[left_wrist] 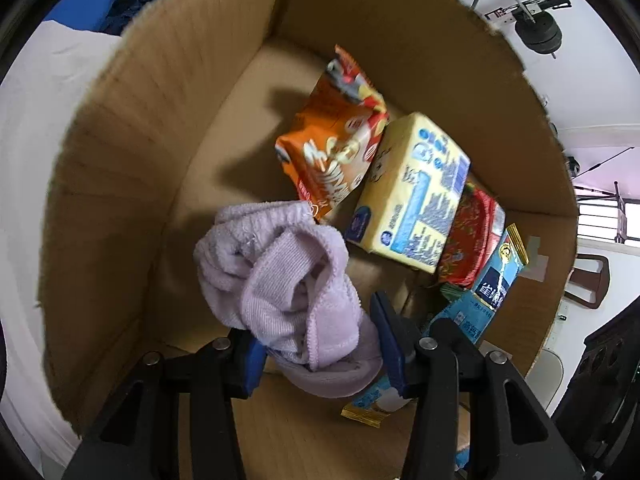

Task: Organize soft objects
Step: 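Carry towel and tube into the box and open both tools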

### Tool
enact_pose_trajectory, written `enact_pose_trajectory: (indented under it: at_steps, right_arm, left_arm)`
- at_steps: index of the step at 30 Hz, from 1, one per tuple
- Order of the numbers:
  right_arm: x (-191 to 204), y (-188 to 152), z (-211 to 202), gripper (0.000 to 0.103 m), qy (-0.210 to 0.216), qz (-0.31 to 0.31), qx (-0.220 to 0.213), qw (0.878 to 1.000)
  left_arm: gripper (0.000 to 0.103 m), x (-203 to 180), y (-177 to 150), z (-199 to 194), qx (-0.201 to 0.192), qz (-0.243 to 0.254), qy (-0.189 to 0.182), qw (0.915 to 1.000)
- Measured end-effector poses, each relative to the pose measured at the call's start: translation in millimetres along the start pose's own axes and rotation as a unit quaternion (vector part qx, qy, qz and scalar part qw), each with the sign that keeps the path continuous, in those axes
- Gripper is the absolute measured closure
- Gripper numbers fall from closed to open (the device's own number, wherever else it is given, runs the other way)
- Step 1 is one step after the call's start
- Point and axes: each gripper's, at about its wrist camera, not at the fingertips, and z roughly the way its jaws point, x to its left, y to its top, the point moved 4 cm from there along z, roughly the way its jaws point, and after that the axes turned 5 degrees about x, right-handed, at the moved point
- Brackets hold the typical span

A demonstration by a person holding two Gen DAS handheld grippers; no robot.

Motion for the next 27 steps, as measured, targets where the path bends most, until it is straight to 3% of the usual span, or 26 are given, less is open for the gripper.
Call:
enact_pose_trajectory:
  at_steps: [13, 19, 22, 24, 25, 27]
  right_arm:
    - [-6, -1, 36, 0.087, -0.015, -0.011, 0.021, 1.000]
    - [0, -1, 39, 0.083, -0.018, -0.025, 0.035, 0.999]
    - [2, -3, 37, 0.080, -0.026, -0.029, 0.033, 0.999]
    - [4, -6, 35, 0.071, -0.027, -0.032, 0.031, 0.999]
    - [3, -5, 31, 0.068, -0.029, -0.033, 0.029, 0.999]
    - [5, -7, 26, 0.059, -0.031, -0.040, 0.025, 0.998]
  left_arm:
    - [0.054, -5, -12, 6, 0.002, 0.022, 0.035, 0.9992]
    - [0.033, -14, -12, -9, -0.022, 0.024, 0.048, 0.9983]
    - [0.031, -18, -14, -19, -0.035, 0.033, 0.055, 0.9973]
    - [0.023, -21, -18, -27, -0.044, 0.041, 0.063, 0.9962]
    - [0.014, -23, -19, -30, -0.048, 0.044, 0.066, 0.9957]
    - [0.010, -25, -21, -37, -0.057, 0.053, 0.073, 0.9943]
